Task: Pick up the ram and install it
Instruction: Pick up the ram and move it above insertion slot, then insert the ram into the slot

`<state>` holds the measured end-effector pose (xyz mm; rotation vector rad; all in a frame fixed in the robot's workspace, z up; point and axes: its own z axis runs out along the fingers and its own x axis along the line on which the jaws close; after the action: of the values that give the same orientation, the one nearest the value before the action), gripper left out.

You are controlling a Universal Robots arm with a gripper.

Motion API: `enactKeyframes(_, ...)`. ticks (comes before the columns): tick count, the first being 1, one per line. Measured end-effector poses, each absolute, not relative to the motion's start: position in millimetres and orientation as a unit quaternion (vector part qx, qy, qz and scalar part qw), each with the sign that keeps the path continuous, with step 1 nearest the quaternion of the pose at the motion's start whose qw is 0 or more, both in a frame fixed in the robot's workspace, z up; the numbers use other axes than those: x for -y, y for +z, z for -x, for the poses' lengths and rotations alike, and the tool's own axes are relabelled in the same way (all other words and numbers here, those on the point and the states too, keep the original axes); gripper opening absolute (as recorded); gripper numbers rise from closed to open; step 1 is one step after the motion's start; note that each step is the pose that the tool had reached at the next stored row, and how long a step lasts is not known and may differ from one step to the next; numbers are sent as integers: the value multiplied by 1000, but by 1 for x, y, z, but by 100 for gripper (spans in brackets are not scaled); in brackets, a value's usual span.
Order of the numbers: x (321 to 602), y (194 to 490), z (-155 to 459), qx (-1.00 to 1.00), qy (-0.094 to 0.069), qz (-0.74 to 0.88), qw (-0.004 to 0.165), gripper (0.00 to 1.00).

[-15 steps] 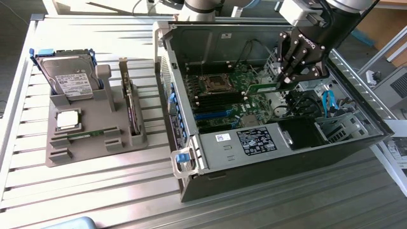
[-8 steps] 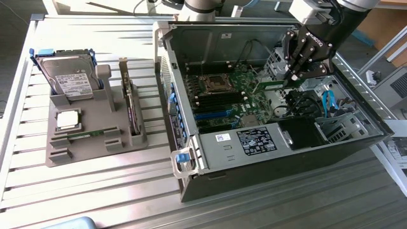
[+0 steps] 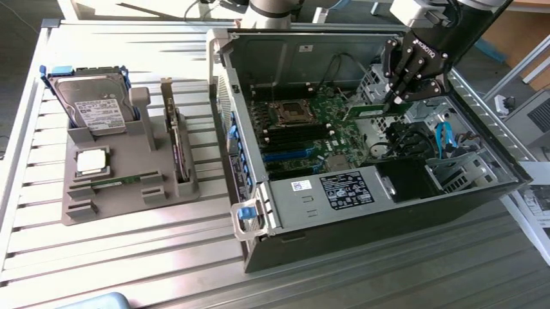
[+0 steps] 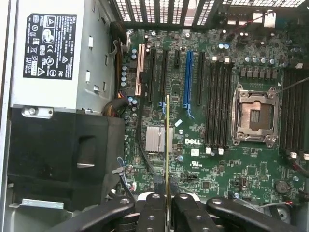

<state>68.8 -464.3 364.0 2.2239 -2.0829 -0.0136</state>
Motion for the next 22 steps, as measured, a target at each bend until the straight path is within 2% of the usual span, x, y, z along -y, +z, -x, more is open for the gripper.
enactKeyframes(22,457,356,-62,683,-1,-729,51,14)
